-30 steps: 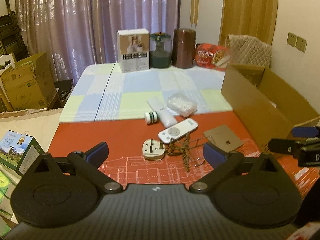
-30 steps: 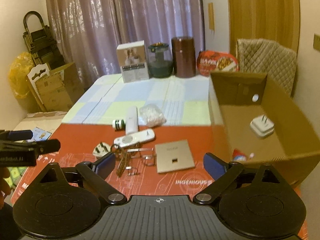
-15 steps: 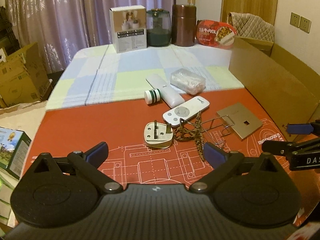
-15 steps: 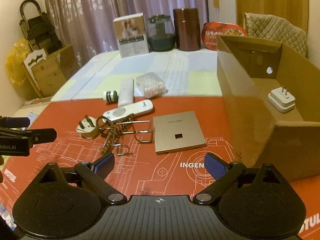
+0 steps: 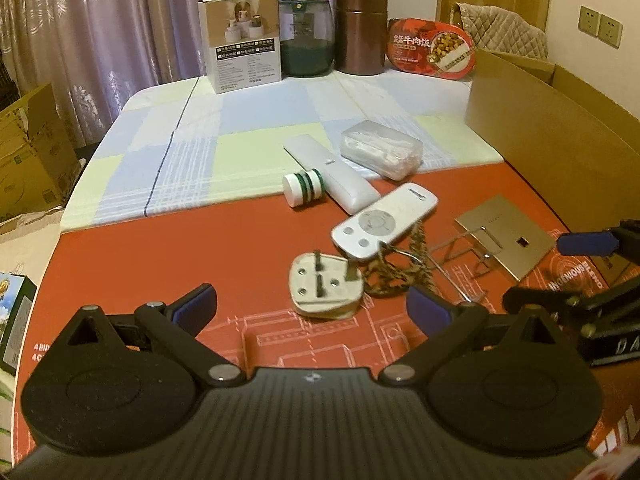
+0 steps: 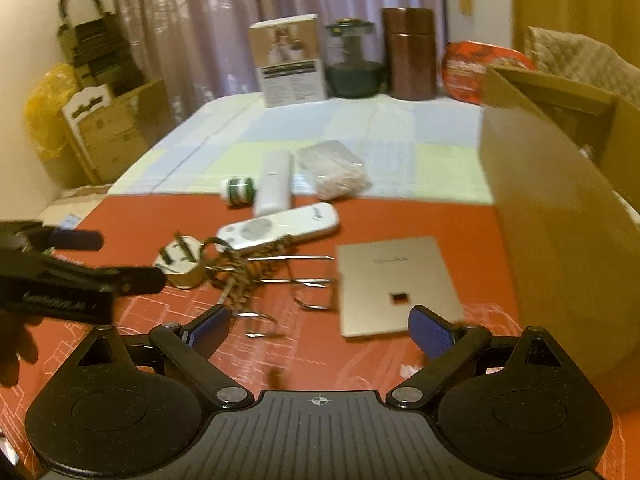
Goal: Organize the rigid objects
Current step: 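Grasp the white plug with the left tool while the right tool grasps the chrome wire rack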
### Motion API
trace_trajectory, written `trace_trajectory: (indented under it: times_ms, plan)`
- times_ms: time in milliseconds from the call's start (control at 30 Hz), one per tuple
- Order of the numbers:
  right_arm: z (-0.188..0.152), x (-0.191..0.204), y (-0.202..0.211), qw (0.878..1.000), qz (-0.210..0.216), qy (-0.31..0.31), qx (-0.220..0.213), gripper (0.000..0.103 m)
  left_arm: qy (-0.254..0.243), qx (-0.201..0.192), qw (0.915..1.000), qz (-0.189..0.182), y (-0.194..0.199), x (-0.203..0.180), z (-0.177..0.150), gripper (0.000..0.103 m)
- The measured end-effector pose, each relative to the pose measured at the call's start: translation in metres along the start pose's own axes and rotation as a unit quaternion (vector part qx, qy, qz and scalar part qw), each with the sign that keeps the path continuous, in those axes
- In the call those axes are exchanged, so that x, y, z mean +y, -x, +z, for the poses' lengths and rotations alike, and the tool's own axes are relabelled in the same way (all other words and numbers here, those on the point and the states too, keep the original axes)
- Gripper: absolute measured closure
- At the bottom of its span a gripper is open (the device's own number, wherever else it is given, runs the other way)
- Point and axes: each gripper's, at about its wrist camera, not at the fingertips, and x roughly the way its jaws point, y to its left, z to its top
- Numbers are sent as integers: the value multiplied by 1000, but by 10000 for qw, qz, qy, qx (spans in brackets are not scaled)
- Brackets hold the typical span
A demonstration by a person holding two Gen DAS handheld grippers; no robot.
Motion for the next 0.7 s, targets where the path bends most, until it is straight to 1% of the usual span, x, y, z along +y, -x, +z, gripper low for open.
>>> trace_trajectory:
  times_ms: [100,267,400,500,567,633,700]
  plan:
    - [3,9,-12,9999,5,135,-57,10,81,15,10000,8,-4,9,1,4]
    - [10,15,-34,9999,-41,139,-24,10,249,52,9997,-50,-10,19,1,4]
    - [12,20,-46,9993,-238,281,49,10,240,42,9997,-71,-11,20,2,4]
    - [11,20,-51,9993,-247,266,73,16,223,38,9997,-77,-12,20,3,4]
    - [12,19,-52,9994,-239,243,41,18,221,34,9997,-98,-13,19,3,4]
    - [13,15,-51,9995,-287,164,5,26,235,23,9997,-117,-13,19,3,4]
    - [13,11,-49,9995,-313,62,-3,26,244,3,9996,-138,-12,19,4,4]
